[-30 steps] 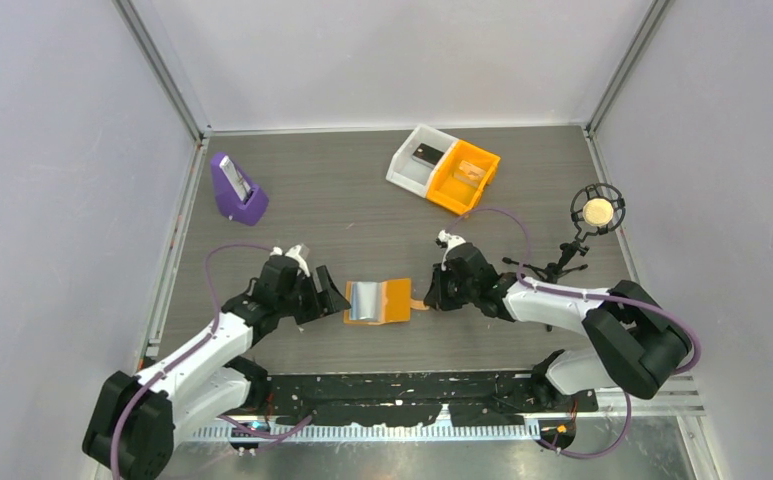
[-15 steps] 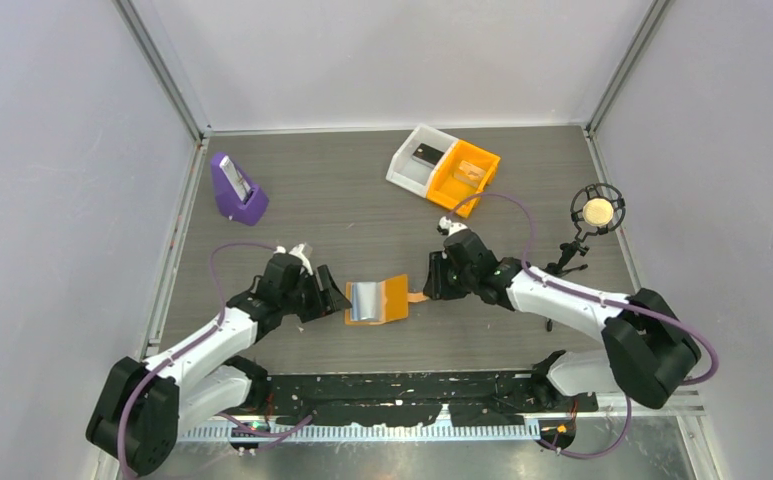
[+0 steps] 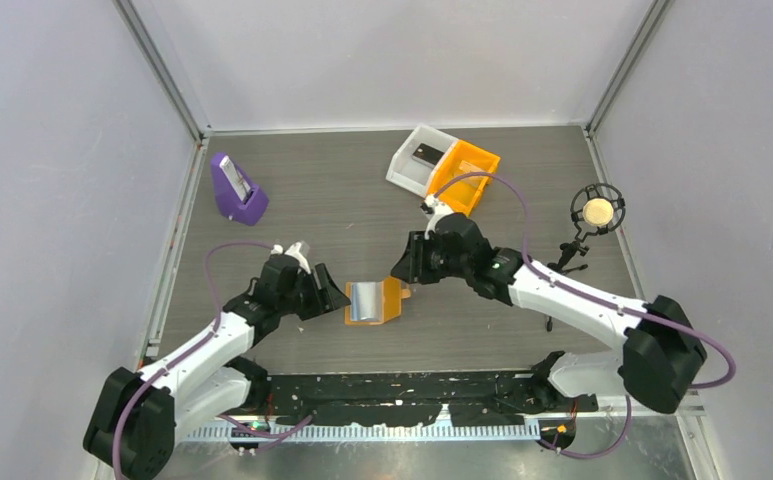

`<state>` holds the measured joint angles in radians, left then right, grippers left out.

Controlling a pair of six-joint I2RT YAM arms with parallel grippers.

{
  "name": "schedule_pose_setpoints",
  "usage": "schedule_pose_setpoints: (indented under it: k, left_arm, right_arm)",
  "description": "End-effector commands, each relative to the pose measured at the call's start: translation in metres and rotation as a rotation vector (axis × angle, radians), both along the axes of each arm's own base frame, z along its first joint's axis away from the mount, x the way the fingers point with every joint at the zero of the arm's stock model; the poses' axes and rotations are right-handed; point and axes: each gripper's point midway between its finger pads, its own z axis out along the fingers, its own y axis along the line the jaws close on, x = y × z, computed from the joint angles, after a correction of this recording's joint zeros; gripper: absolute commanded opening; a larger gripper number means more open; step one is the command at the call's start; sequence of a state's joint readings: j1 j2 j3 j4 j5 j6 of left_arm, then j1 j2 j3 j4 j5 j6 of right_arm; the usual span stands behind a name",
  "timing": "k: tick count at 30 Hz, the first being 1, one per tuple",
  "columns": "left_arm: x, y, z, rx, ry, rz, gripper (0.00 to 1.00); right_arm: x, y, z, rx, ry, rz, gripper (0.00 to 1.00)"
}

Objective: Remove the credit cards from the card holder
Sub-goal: Open the card holder at the center of the board.

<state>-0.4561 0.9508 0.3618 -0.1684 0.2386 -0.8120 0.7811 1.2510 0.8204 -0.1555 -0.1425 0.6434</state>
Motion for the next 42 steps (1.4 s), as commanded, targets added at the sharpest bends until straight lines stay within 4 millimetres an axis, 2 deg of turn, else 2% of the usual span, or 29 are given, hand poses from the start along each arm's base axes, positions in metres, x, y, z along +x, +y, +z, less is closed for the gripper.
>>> schedule_pose_setpoints:
  k: [1,2,5,9,10,19,23,28,35,39,42]
  left_arm:
    - [0.003,0.000,0.004,-0.010,-0.045,0.008,0.59]
    - [0.003,0.001,0.003,-0.008,-0.047,0.012,0.59]
    - [0.000,0.005,0.001,0.007,-0.042,0.012,0.59]
    - [-0.004,0.011,-0.003,0.036,-0.028,0.029,0.58]
    - [-0.004,0.012,-0.004,0.037,-0.028,0.031,0.58]
    - [0.001,0.011,0.000,0.029,-0.037,0.049,0.58]
    - [0.003,0.003,0.003,0.001,-0.034,0.025,0.58]
    - [0.006,-0.007,0.005,-0.038,-0.024,0.002,0.58]
    - [0.020,-0.016,0.003,-0.063,-0.043,-0.003,0.65]
    - [0.022,-0.014,-0.008,-0.044,-0.020,0.018,0.63]
    - [0.021,-0.015,-0.012,-0.058,-0.011,0.022,0.58]
  right_arm:
    - [-0.004,0.047,0.015,0.084,0.003,0.082,0.38]
    - [-0.008,0.055,0.015,0.084,0.005,0.101,0.37]
    - [-0.017,0.071,-0.007,0.038,0.061,0.147,0.37]
    - [-0.018,0.069,-0.039,-0.023,0.089,0.143,0.35]
    - [-0.015,0.069,-0.041,-0.022,0.073,0.134,0.35]
    - [-0.010,0.028,-0.112,-0.207,0.097,0.082,0.30]
    - [-0.007,0.009,-0.136,-0.266,0.104,0.060,0.27]
    - [-0.008,0.005,-0.140,-0.239,0.084,0.061,0.27]
    - [-0.011,0.006,-0.144,-0.206,0.076,0.080,0.26]
    - [-0.010,0.004,-0.147,-0.196,0.088,0.077,0.25]
    - [-0.011,0.000,-0.149,-0.204,0.093,0.071,0.25]
